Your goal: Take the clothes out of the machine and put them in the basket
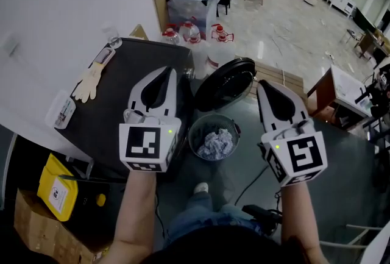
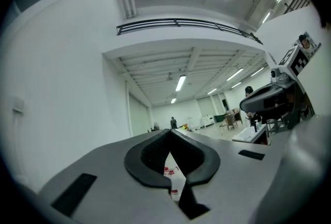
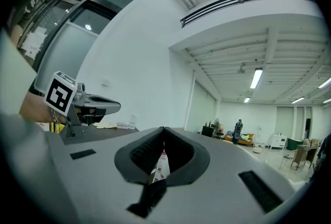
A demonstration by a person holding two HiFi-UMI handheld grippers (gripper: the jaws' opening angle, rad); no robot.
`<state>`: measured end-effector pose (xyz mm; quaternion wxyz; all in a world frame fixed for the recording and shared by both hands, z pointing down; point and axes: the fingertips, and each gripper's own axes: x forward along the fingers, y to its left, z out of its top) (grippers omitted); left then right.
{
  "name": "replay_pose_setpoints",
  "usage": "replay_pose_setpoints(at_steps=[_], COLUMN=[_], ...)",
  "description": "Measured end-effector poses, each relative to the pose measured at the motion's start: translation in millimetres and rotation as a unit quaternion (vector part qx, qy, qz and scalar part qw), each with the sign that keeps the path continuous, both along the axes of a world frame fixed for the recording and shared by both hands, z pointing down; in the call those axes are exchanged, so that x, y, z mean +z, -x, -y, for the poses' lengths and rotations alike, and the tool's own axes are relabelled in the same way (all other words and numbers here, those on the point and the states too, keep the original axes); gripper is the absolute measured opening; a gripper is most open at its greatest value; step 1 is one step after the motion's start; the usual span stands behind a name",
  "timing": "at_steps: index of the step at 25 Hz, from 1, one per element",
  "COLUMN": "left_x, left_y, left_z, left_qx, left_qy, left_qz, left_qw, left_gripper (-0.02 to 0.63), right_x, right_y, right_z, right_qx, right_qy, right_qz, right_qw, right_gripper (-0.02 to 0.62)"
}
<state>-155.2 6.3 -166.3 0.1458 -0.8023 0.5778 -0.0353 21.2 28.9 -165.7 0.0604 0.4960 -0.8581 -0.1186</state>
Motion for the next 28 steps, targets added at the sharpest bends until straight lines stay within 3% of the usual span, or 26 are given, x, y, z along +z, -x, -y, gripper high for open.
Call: replay_pose_setpoints(at_steps=[12, 28], left_x=[-5, -8], left_y=[-44, -67], left_z=[-81, -145], left_qx=[-0.054, -0.114], left_qy=[-0.006, -0.014], left_qz=[0.010, 0.015], left_qw=[0.9985, 0.9933], left_gripper=[0.003, 0.003], right_x=[14, 2], right_y=[-51, -90], right_z=[-62, -107], right_qx=[-0.042, -0.070], right_qy=[0.007, -0.020], right_qz=[-0.007, -0.004], right_qw=[0.999, 0.997], right_gripper=[0.003, 0.003])
